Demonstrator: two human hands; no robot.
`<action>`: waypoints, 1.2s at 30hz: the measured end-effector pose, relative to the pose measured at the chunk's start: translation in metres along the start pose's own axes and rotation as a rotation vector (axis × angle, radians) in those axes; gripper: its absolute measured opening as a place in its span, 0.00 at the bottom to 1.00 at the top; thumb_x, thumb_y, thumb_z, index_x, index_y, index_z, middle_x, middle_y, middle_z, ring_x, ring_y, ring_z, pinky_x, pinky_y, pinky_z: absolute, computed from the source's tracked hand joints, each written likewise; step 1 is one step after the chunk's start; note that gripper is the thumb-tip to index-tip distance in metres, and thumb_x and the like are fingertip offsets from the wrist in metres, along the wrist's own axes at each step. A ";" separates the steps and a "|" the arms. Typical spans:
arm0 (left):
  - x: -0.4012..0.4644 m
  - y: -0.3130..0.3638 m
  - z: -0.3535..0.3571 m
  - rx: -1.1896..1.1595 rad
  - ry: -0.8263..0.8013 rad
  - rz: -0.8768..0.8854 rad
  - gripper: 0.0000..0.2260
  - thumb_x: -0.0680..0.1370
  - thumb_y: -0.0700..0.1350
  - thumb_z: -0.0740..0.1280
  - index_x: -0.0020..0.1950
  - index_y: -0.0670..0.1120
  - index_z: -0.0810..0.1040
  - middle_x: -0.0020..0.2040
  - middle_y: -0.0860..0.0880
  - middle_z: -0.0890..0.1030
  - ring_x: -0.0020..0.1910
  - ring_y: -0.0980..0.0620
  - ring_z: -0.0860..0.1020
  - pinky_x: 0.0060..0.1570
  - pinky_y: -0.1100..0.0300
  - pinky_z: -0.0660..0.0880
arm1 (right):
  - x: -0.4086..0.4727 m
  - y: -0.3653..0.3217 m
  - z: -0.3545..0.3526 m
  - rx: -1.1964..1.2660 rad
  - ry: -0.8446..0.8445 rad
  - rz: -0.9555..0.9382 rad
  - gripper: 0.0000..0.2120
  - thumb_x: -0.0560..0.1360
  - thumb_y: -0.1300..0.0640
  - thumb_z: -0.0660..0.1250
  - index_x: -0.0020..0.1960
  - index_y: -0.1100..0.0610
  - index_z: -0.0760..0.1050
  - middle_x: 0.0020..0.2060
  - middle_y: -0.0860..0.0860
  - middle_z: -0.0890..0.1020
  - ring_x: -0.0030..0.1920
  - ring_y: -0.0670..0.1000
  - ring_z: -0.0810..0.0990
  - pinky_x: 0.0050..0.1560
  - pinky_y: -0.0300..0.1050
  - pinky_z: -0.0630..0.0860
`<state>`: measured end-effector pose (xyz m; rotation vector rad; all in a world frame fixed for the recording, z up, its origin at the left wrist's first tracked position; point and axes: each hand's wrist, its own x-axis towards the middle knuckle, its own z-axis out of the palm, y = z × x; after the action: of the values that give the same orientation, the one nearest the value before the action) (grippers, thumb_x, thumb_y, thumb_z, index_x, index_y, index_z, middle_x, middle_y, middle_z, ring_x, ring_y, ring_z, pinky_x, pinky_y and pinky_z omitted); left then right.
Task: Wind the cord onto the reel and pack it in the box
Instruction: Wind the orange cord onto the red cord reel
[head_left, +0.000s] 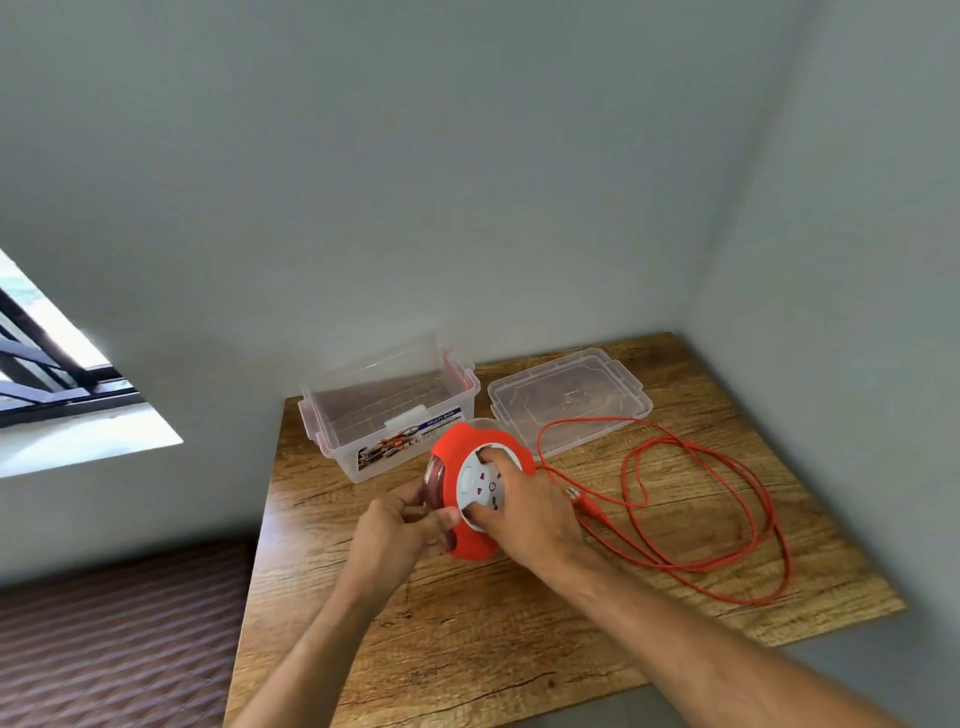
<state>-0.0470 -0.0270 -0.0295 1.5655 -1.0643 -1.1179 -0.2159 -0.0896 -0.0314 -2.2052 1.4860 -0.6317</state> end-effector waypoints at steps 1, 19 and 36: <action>-0.001 0.000 0.001 0.051 0.053 0.031 0.06 0.76 0.43 0.75 0.52 0.51 0.87 0.37 0.46 0.88 0.38 0.50 0.87 0.42 0.57 0.84 | 0.000 0.000 -0.001 0.004 0.005 0.002 0.32 0.70 0.38 0.70 0.71 0.44 0.64 0.55 0.51 0.84 0.48 0.54 0.84 0.41 0.42 0.77; -0.002 -0.019 0.020 -0.104 0.319 0.021 0.08 0.79 0.38 0.70 0.51 0.50 0.85 0.43 0.46 0.88 0.46 0.43 0.86 0.48 0.44 0.84 | 0.002 -0.027 -0.010 1.032 -0.272 0.746 0.10 0.79 0.55 0.65 0.59 0.57 0.74 0.34 0.52 0.86 0.24 0.48 0.81 0.21 0.40 0.73; 0.028 0.026 -0.021 0.089 -0.108 -0.274 0.05 0.78 0.41 0.72 0.48 0.44 0.88 0.35 0.52 0.87 0.40 0.49 0.83 0.40 0.53 0.79 | 0.014 0.026 -0.039 -0.645 -0.481 -0.862 0.27 0.82 0.46 0.56 0.77 0.35 0.48 0.69 0.59 0.73 0.46 0.60 0.83 0.35 0.51 0.80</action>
<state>-0.0245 -0.0554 -0.0062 1.7777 -1.0023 -1.3684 -0.2535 -0.1151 -0.0120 -3.1849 0.4661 0.2281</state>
